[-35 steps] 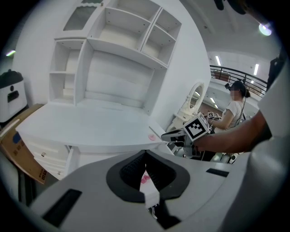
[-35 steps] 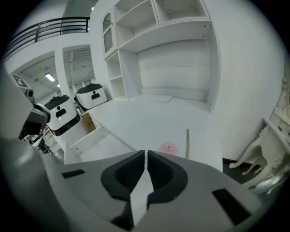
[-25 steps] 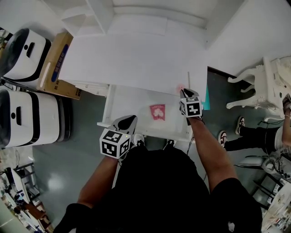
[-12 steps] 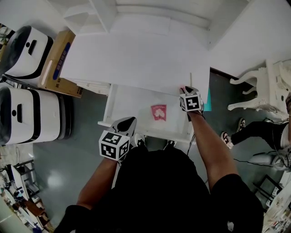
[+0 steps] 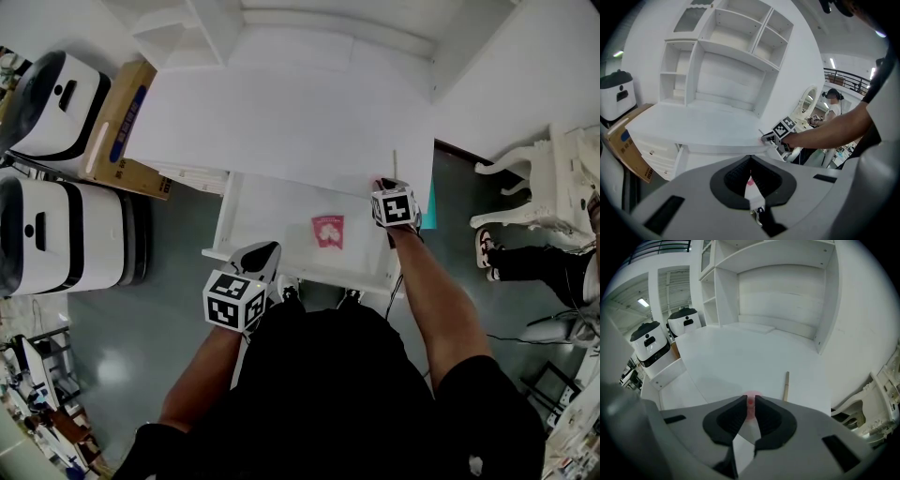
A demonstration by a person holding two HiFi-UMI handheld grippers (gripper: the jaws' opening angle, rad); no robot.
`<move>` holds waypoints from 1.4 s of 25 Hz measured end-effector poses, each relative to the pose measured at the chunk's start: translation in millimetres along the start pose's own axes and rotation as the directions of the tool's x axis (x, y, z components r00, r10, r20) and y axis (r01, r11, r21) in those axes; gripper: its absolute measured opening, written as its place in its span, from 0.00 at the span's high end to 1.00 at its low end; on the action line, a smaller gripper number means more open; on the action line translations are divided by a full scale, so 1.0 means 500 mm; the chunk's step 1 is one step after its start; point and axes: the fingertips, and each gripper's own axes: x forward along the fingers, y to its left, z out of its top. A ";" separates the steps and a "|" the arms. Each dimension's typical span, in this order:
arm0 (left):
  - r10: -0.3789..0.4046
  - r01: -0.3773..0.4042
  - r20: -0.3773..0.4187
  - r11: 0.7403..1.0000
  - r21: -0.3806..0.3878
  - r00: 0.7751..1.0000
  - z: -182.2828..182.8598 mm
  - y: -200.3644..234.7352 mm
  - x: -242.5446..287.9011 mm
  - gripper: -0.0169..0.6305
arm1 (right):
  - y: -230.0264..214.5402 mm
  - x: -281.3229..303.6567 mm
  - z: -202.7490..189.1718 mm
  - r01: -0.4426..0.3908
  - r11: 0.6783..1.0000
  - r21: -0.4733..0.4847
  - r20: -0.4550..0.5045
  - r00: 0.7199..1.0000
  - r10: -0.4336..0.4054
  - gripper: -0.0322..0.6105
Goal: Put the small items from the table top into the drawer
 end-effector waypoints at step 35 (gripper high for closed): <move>-0.032 0.033 -0.009 0.999 0.024 0.999 -0.011 -0.027 0.004 0.96 | 0.214 -0.078 -0.204 -0.219 0.946 -0.239 -0.100 0.975 0.200 0.86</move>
